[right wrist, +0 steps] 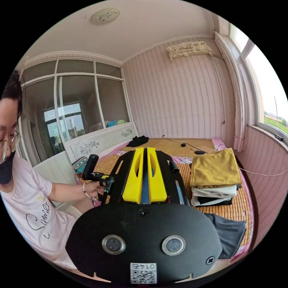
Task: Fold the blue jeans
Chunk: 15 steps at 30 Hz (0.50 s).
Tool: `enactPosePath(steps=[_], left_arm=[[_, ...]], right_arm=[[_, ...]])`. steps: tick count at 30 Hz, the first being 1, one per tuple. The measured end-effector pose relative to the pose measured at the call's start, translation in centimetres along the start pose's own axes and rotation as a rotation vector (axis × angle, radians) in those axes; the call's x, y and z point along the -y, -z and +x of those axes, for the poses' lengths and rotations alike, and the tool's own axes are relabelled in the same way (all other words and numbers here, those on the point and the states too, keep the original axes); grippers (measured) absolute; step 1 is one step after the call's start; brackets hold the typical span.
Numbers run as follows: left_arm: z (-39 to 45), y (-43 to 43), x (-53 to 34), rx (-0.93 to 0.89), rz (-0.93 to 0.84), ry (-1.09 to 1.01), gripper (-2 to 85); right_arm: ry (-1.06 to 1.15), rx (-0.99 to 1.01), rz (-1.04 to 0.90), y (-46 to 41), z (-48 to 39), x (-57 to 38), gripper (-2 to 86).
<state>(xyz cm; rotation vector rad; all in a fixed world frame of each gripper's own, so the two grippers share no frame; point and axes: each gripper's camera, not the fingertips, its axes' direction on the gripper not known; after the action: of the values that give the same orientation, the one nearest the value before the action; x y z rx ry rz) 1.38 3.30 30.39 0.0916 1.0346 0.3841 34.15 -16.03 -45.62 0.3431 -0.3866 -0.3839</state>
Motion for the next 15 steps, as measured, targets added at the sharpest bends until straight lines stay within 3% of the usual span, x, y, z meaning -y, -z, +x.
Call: enactPosePath(steps=[3,9,13,15], left_arm=[[-3.5,14.0,-0.6,0.141,0.154,0.061,2.4],[-8.6,31.4,-6.3,0.307,0.306,0.242,2.0],[-10.9,33.2,-10.7,0.269,0.294,0.353,2.1],[-12.3,31.9,-12.8,0.274,0.201,0.425,2.3]], right_arm=[[-0.066,0.105,0.108,-0.9,-2.1,-0.1,1.2],[-0.352,0.165,0.018,-6.7,-3.2,-11.9,1.5],[-0.426,-0.069,-0.388,-12.8,-3.5,-20.7,2.2],[-0.391,-0.117,-0.524,-14.5,-4.3,-23.1,2.6]])
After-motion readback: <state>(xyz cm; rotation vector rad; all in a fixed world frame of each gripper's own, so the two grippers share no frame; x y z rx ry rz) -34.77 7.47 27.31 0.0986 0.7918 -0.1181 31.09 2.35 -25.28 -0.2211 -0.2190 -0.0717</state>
